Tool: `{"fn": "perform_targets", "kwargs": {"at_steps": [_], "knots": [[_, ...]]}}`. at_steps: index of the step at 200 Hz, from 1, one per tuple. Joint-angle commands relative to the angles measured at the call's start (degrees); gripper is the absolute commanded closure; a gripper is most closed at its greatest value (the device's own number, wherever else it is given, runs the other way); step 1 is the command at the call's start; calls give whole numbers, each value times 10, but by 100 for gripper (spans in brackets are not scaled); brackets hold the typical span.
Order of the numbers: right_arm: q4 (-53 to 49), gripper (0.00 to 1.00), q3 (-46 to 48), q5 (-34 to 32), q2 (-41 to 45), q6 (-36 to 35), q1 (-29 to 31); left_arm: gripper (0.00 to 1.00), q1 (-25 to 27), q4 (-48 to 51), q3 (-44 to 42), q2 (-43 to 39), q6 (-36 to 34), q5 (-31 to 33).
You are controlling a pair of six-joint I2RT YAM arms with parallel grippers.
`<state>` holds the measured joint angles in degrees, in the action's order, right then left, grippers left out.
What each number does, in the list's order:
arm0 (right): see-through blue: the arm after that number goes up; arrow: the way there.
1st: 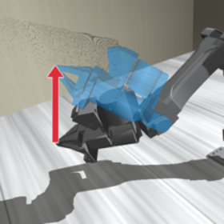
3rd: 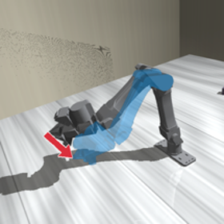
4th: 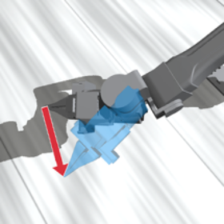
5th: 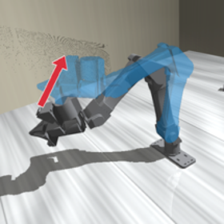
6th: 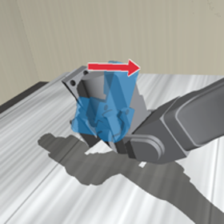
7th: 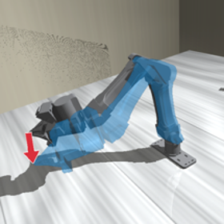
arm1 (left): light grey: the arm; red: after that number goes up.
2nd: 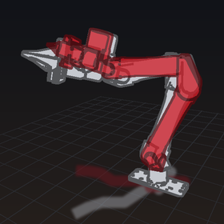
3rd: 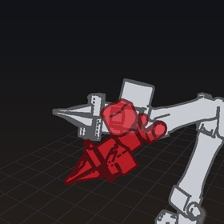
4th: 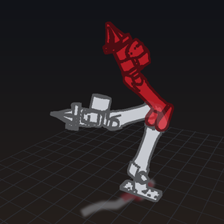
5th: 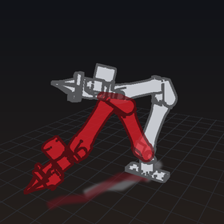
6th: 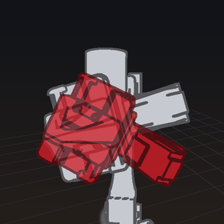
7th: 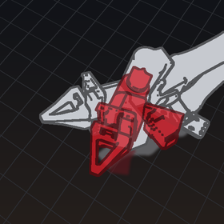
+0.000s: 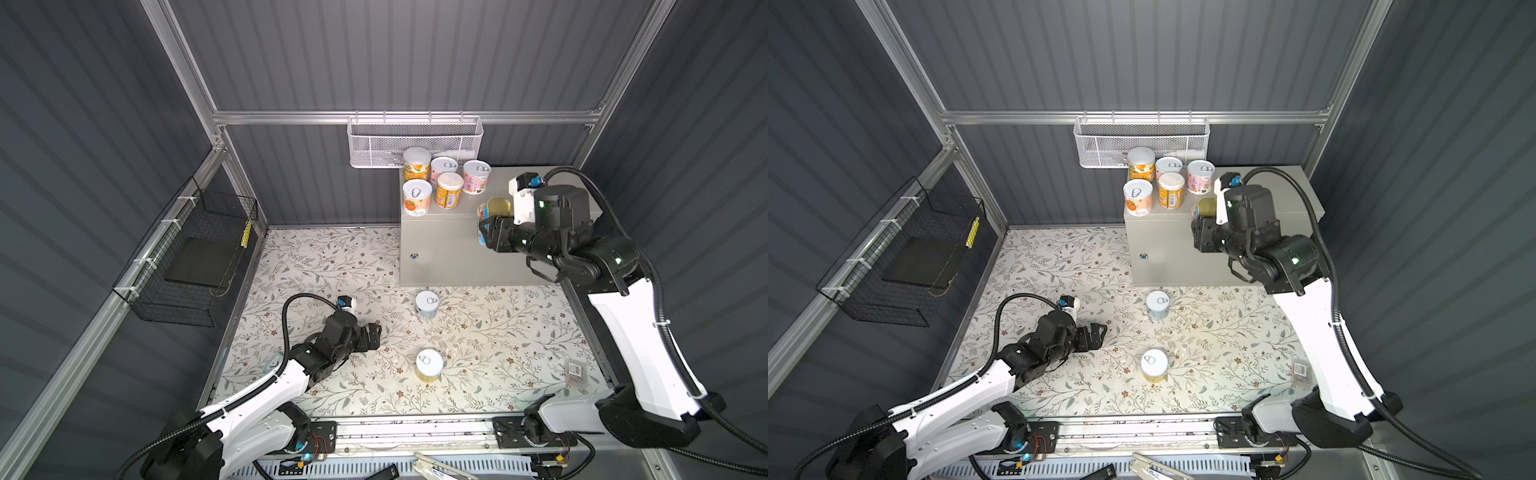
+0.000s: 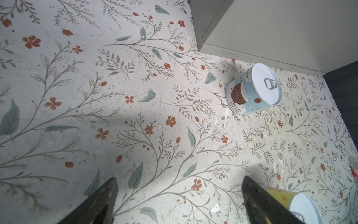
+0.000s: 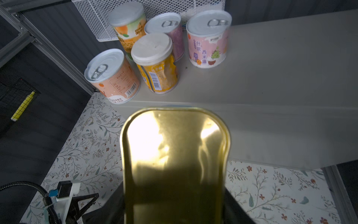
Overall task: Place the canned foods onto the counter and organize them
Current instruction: 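Carry the gold tin up onto the cabinet top beside the cans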
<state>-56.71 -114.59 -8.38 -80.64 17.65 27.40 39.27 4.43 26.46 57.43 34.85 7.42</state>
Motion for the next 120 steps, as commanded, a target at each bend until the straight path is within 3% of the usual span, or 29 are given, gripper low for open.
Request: {"fn": "perform_targets", "kwargs": {"at_steps": [1,58,120], "knots": [[17,54,-78,12,-47,-34,-18,0,-4,13,-5,-13,7,-5],[-26,54,-233,24,-173,-52,-45,0,-4,32,4,-21,3,-2],[-21,54,-249,17,-204,-55,-60,0,-5,36,3,-30,7,-6]]}}
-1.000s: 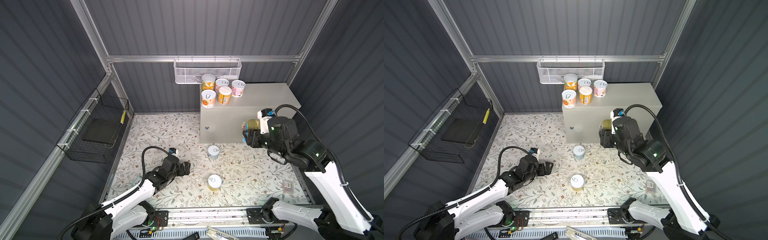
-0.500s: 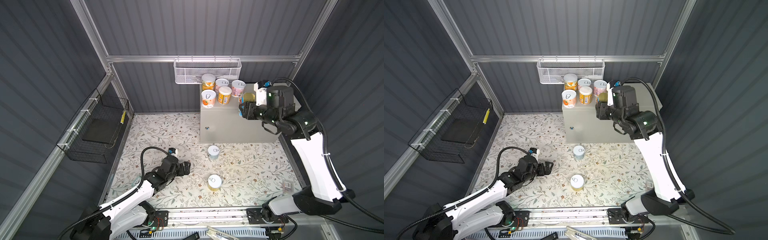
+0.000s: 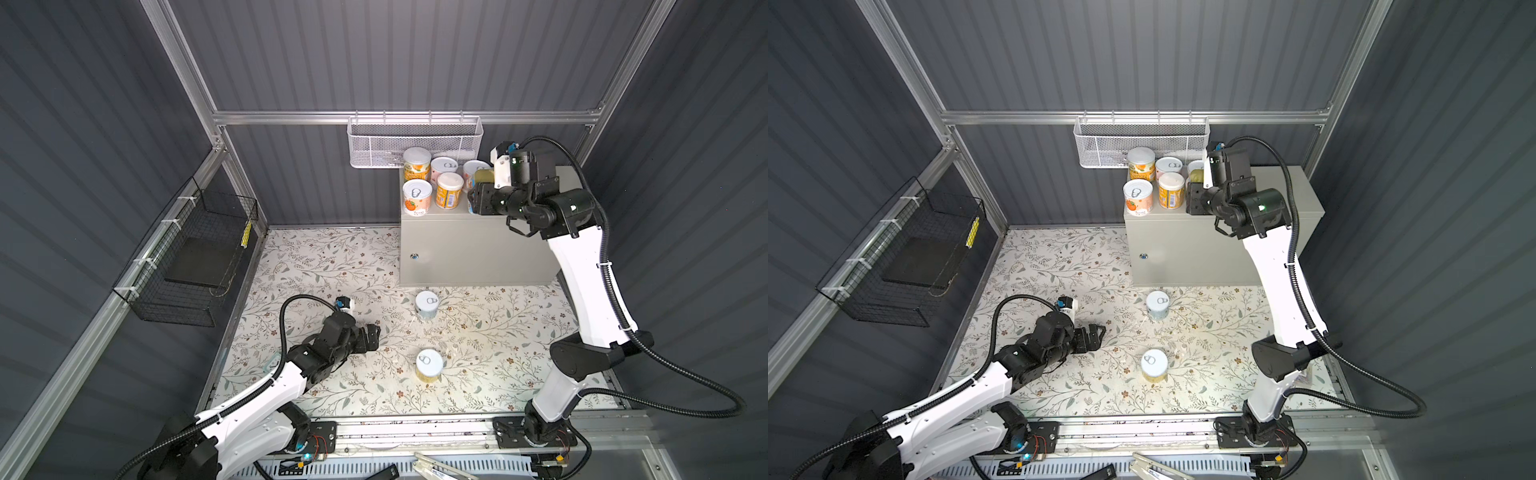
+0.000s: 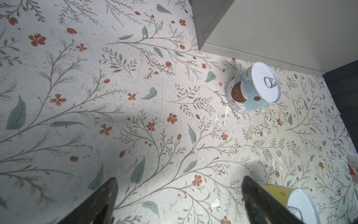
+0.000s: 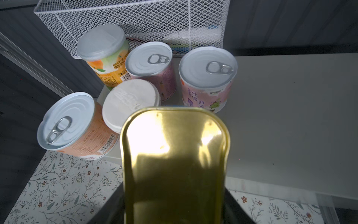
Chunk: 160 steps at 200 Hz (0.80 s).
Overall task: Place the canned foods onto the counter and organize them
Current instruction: 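Carry the gold tin up onto the cabinet top beside the cans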
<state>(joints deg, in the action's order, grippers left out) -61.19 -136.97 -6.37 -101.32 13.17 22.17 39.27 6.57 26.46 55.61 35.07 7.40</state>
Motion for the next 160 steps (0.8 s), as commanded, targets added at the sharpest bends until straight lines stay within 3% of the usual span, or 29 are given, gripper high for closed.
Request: {"fn": "perform_targets", "kwargs": {"at_steps": [1,160], "knots": [[24,54,-25,-4,2,-10,-8,0,-4,15,3,-12,5,-6],[56,50,-20,1,-46,-77,-30,0,-4,37,9,-17,9,-2]]}}
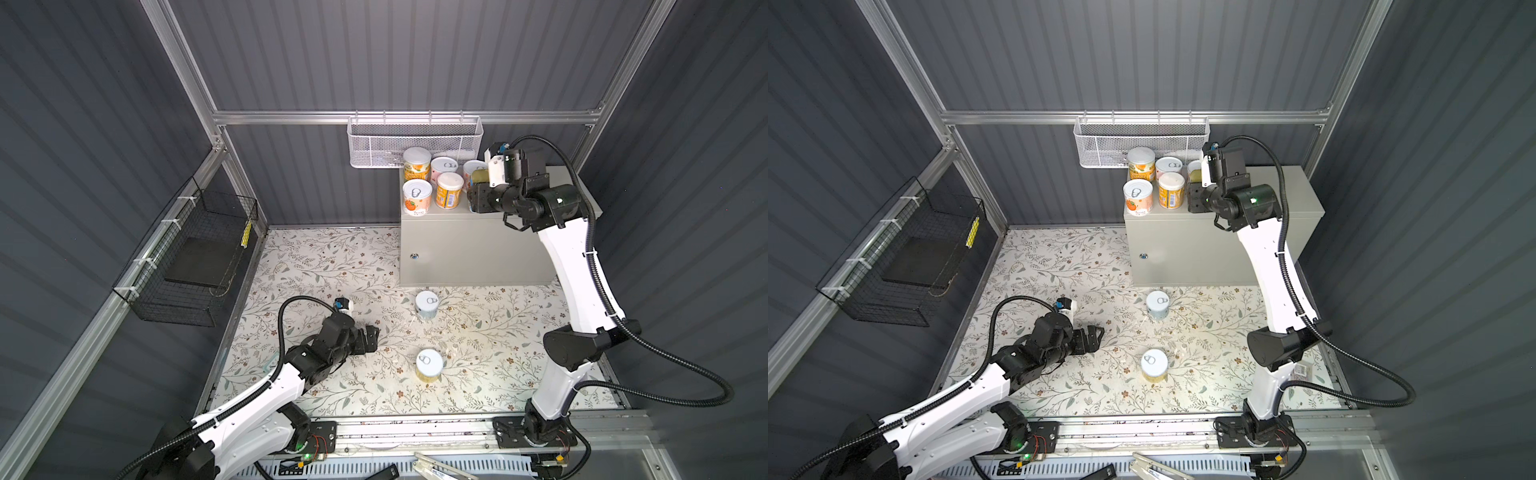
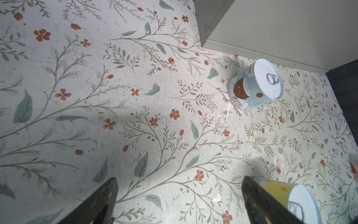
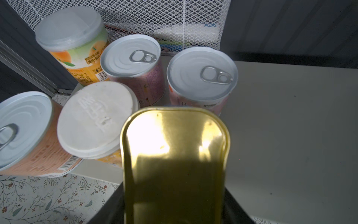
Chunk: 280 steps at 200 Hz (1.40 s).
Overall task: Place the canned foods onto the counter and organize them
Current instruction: 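Carry the gold tin up onto the cabinet top beside the cans, then lower the gold tin upright in front of the pink can and open the right gripper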
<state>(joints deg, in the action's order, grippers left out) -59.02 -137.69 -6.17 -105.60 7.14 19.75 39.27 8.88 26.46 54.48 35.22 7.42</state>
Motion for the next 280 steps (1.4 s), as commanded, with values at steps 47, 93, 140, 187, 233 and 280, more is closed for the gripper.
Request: {"fn": "perform_targets", "kwargs": {"at_steps": [47,93,140,187,233,280], "knots": [[41,47,-10,-1,-18,-24,-9,0,-4,22,14,-7,8,0],[36,44,-9,3,-25,-32,-11,0,-4,25,13,-8,14,-4],[17,41,-9,6,-19,-67,-12,0,-4,20,12,-4,19,-10],[-2,45,-11,20,-7,-83,-19,0,-4,10,8,3,27,-19],[-26,46,-12,43,0,-76,-25,0,-4,2,6,9,30,-27],[-35,46,-12,52,10,-75,-27,0,-4,-1,6,10,32,-31]]}}
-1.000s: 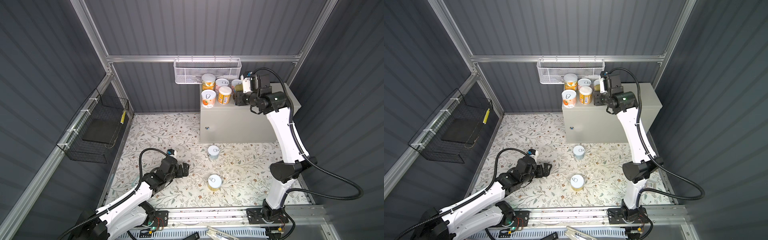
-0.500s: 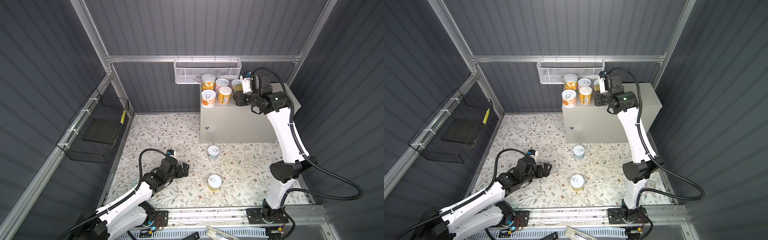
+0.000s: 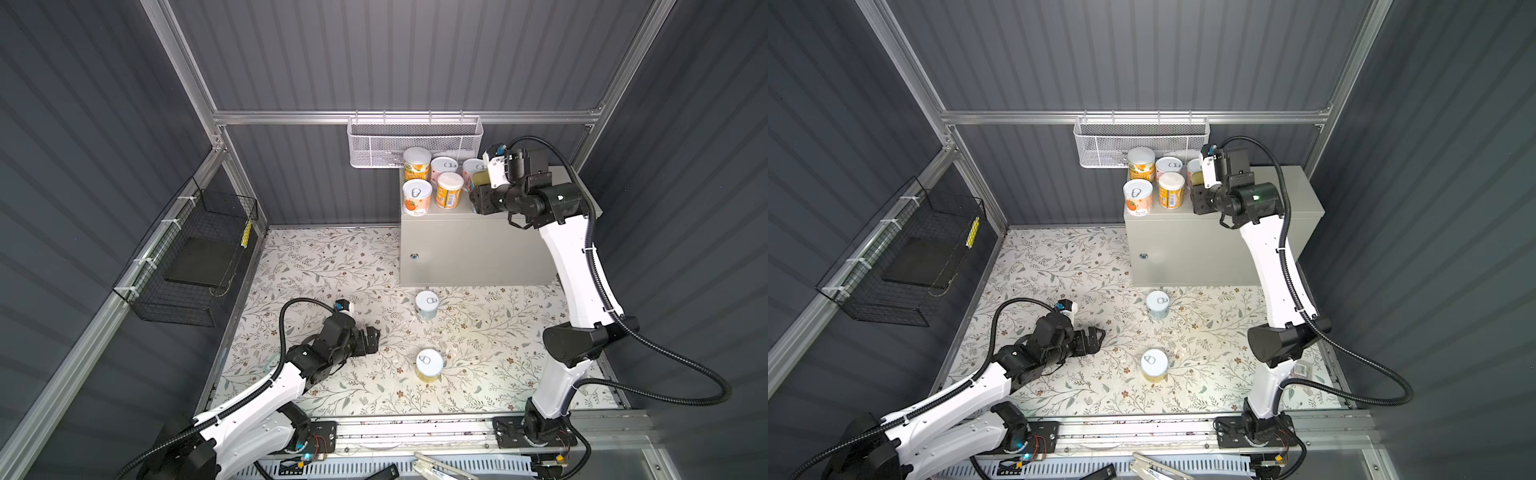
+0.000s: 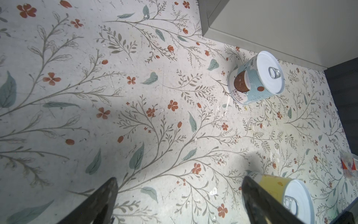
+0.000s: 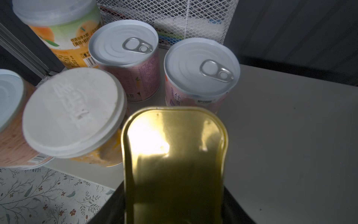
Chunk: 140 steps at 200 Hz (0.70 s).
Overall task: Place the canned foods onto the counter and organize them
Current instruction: 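Lower the gold tin upright in front of the pink can and open the right gripper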
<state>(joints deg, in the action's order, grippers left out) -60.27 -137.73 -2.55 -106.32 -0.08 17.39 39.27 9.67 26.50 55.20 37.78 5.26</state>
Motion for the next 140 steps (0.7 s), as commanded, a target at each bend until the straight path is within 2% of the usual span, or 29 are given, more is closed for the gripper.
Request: {"fn": "perform_targets", "kwargs": {"at_steps": [1,47,140], "knots": [[-23,46,-11,16,17,-2,-3,0,-4,-9,5,3,7,-10],[-20,46,0,41,28,7,-7,0,-4,-17,0,4,11,-14],[-47,43,-74,41,-42,6,-7,0,-4,-20,-2,7,13,-16]]}}
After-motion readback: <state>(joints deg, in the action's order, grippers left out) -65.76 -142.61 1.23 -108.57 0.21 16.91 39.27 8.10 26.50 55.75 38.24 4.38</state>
